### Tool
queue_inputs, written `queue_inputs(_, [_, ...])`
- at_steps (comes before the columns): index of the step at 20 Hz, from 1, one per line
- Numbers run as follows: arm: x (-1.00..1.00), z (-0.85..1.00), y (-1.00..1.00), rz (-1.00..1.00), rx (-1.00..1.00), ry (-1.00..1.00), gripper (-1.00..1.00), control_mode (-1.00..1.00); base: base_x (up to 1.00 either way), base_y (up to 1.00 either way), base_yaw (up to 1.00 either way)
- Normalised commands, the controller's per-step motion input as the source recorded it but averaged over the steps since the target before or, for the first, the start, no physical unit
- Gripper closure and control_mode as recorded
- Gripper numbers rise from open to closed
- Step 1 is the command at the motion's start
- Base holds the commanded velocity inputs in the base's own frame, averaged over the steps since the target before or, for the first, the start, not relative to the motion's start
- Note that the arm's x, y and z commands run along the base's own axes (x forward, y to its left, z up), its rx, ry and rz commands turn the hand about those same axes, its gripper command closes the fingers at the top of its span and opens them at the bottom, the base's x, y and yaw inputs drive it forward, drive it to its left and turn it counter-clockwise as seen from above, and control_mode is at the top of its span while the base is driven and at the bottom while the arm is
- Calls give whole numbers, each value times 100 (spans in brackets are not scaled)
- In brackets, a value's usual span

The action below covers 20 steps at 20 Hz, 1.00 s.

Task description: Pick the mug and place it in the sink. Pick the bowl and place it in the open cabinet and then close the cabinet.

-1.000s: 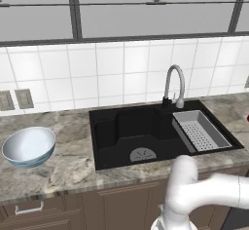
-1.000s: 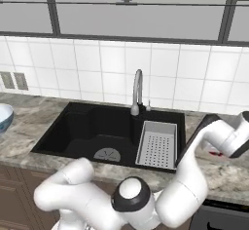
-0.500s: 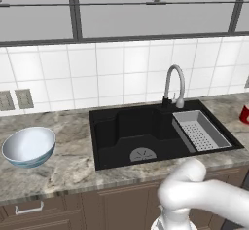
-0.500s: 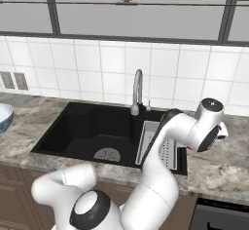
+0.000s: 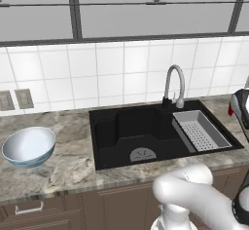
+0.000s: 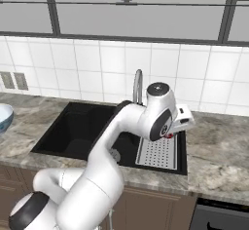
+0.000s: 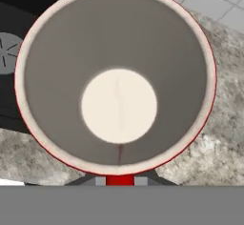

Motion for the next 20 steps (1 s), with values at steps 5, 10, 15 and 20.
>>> queue_inputs(5, [-14, 63, 100, 9, 0, 6, 100, -100, 0, 0, 0])
queue_inputs(10, [-28, 37, 100, 9, 0, 4, 100, -100, 0, 0, 0])
queue_inputs(15, [-13, -3, 88, 8, 1, -1, 100, -100, 0, 0, 0])
queue_inputs(20, [1, -28, 99, 17, 11, 0, 100, -100, 0, 0, 0])
